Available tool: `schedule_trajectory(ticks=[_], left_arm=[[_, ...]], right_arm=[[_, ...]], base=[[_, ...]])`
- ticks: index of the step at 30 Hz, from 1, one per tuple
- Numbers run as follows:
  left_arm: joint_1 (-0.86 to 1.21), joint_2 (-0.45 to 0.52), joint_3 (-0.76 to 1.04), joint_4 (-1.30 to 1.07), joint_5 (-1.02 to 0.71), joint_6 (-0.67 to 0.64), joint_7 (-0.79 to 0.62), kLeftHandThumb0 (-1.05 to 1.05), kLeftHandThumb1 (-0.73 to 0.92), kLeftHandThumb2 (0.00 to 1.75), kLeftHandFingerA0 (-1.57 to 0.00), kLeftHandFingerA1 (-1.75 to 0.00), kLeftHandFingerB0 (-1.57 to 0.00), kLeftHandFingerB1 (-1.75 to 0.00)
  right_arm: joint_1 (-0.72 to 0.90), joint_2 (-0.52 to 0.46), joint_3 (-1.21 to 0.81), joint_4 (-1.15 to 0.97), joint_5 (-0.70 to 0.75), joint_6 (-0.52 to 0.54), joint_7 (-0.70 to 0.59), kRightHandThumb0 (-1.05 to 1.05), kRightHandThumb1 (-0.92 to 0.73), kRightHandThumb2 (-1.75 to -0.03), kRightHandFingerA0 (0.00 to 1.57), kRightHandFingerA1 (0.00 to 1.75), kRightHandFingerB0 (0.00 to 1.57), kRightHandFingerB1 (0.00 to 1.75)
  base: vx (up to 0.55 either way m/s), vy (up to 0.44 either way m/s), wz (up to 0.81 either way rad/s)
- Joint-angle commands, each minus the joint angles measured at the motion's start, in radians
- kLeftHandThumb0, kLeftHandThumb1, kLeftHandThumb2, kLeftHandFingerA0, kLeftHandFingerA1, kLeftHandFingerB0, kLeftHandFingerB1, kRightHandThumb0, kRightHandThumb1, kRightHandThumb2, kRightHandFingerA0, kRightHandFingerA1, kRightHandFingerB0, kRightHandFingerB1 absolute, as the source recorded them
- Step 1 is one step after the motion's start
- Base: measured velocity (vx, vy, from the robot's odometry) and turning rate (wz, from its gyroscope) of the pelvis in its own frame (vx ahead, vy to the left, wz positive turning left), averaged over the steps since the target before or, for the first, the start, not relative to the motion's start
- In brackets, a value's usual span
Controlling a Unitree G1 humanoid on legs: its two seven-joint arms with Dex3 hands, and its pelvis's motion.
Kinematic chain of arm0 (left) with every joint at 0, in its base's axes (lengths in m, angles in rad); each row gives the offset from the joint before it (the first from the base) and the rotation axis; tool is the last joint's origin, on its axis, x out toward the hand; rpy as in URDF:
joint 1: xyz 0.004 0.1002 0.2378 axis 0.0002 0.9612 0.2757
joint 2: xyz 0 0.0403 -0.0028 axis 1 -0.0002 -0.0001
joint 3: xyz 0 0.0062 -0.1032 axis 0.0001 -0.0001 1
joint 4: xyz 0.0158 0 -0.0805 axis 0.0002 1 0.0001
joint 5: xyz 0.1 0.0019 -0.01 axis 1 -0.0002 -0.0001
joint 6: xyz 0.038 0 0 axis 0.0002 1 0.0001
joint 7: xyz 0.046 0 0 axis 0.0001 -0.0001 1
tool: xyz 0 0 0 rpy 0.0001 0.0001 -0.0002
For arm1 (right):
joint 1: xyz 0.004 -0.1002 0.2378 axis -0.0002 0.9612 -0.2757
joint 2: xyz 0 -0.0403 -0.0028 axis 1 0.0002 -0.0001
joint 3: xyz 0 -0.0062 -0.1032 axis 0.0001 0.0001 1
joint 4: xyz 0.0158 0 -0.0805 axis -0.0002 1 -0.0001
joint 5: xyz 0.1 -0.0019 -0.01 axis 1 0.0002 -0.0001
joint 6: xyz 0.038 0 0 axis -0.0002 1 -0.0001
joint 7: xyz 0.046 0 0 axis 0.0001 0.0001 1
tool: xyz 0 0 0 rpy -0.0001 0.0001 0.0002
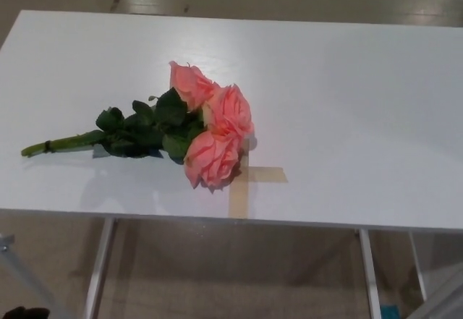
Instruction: Use the left hand to pick up the rose and passes it to a human.
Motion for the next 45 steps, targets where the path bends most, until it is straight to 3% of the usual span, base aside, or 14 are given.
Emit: schedule_trajectory(ticks=[1, 2, 3, 5, 6, 17, 20, 21, 23, 24, 31, 36, 37, 45], left_arm=[[0.494, 0.221, 0.095, -0.815, -0.328, -0.117, -0.427, -0.6, 0.39, 0.68, -0.17, -0.39, -0.26, -0.39], [0.518, 0.255, 0.134, -0.923, -0.39, -0.077, -0.471, -0.55, 0.44, 0.54, -0.28, -0.35, -0.35, -0.33], [0.535, 0.284, 0.17, -1.006, -0.447, -0.057, -0.513, -0.58, 0.38, 0.72, -0.32, -0.46, -0.29, -0.41], [0.549, 0.306, 0.207, -1.067, -0.493, -0.048, -0.553, -0.58, 0.38, 0.72, -0.32, -0.46, -0.29, -0.41], [0.55, 0.316, 0.238, -1.106, -0.554, -0.036, -0.593, -0.56, 0.42, 0.55, -0.39, -0.4, -0.3, -0.33], [0.443, 0.388, 0.47, -1.341, -0.927, 0.147, -0.705, -0.56, 0.37, 0.64, -0.34, -0.46, -0.26, -0.38], [0.37, 0.402, 0.509, -1.38, -0.982, 0.172, -0.648, -0.53, 0.42, 0.53, -0.33, -0.4, -0.26, -0.31], [0.337, 0.402, 0.518, -1.391, -0.962, 0.162, -0.598, -0.27, 0.17, 0.81, -0.14, -0.53, -0.11, -0.5], [0.287, 0.401, 0.532, -1.409, -0.933, 0.149, -0.523, -0.27, 0.17, 0.81, -0.14, -0.53, -0.11, -0.5], [0.269, 0.398, 0.533, -1.413, -0.922, 0.147, -0.501, -0.55, 0.4, 0.53, -0.31, -0.36, -0.28, -0.31], [0.059, 0.347, 0.449, -1.409, -0.847, 0.19, -0.297, -0.54, 0.41, 0.53, -0.37, -0.36, -0.31, -0.31], [-0.195, 0.276, 0.306, -1.227, -0.572, 0.181, -0.244, -0.61, 0.38, 0.68, -0.37, -0.43, -0.31, -0.39], [-0.255, 0.269, 0.274, -1.167, -0.504, 0.167, -0.246, -0.57, 0.44, 0.54, -0.41, -0.35, -0.34, -0.32], [-0.535, 0.246, 0.074, -0.845, -0.189, 0.119, -0.196, -0.67, 0.47, 0.55, -0.26, -0.3, -0.27, -0.3]], right_arm=[[0.04, -0.012, 0.007, 0.01, -0.006, -0.001, -0.002, -0.48, -0.69, -0.61, 0.47, 0.37, 0.36, 0.33], [0.027, -0.012, 0.007, 0.01, -0.006, 0.004, -0.006, -0.48, -0.69, -0.61, 0.47, 0.37, 0.36, 0.33], [0.022, -0.01, 0.006, 0.01, -0.006, 0.006, -0.009, -0.48, -0.69, -0.61, 0.47, 0.37, 0.36, 0.33], [0.023, -0.004, 0.005, 0.009, -0.004, 0.006, -0.011, -0.48, -0.69, -0.61, 0.47, 0.37, 0.36, 0.33], [0.024, -0.005, 0.005, 0.009, -0.004, 0.004, -0.008, -0.48, -0.69, -0.61, 0.47, 0.37, 0.36, 0.33], [0.011, -0.006, 0.01, 0.008, -0.008, 0.01, 0.002, -0.48, -0.69, -0.61, 0.48, 0.37, 0.36, 0.33], [0.014, -0.01, 0.007, 0.009, -0.006, 0.01, 0.007, -0.48, -0.69, -0.61, 0.48, 0.37, 0.38, 0.33], [0.011, -0.011, 0.007, 0.009, -0.006, 0.012, 0.008, -0.48, -0.69, -0.61, 0.48, 0.37, 0.39, 0.33], [0.006, -0.011, 0.007, 0.008, -0.007, 0.014, 0.01, -0.48, -0.69, -0.61, 0.48, 0.37, 0.39, 0.33], [0.005, -0.01, 0.01, 0.008, -0.009, 0.014, 0.009, -0.48, -0.69, -0.61, 0.48, 0.37, 0.39, 0.34], [0.005, -0.012, 0.024, 0.007, -0.021, 0.009, 0.007, -0.46, -0.69, -0.61, 0.49, 0.37, 0.38, 0.33], [0.005, -0.012, 0.024, 0.008, -0.017, 0.014, 0.013, -0.46, -0.69, -0.61, 0.5, 0.38, 0.41, 0.34], [0.003, -0.013, 0.025, 0.008, -0.017, 0.016, 0.016, -0.46, -0.69, -0.61, 0.5, 0.38, 0.41, 0.34], [-0.004, -0.013, 0.032, 0.008, -0.02, 0.017, 0.02, -0.45, -0.69, -0.61, 0.5, 0.38, 0.41, 0.34]], base=[[0.0, 0.0, 0.0], [0.0, 0.0, 0.0], [0.0, 0.0, 0.0], [0.0, 0.0, 0.0], [0.0, 0.0, 0.0], [0.0, 0.0, 0.0], [0.0, 0.0, 0.0], [0.0, 0.0, 0.0], [0.0, 0.0, 0.0], [0.0, 0.0, 0.0], [0.0, 0.0, 0.0], [0.0, 0.0, 0.0], [0.0, 0.0, 0.0], [0.0, 0.0, 0.0]])
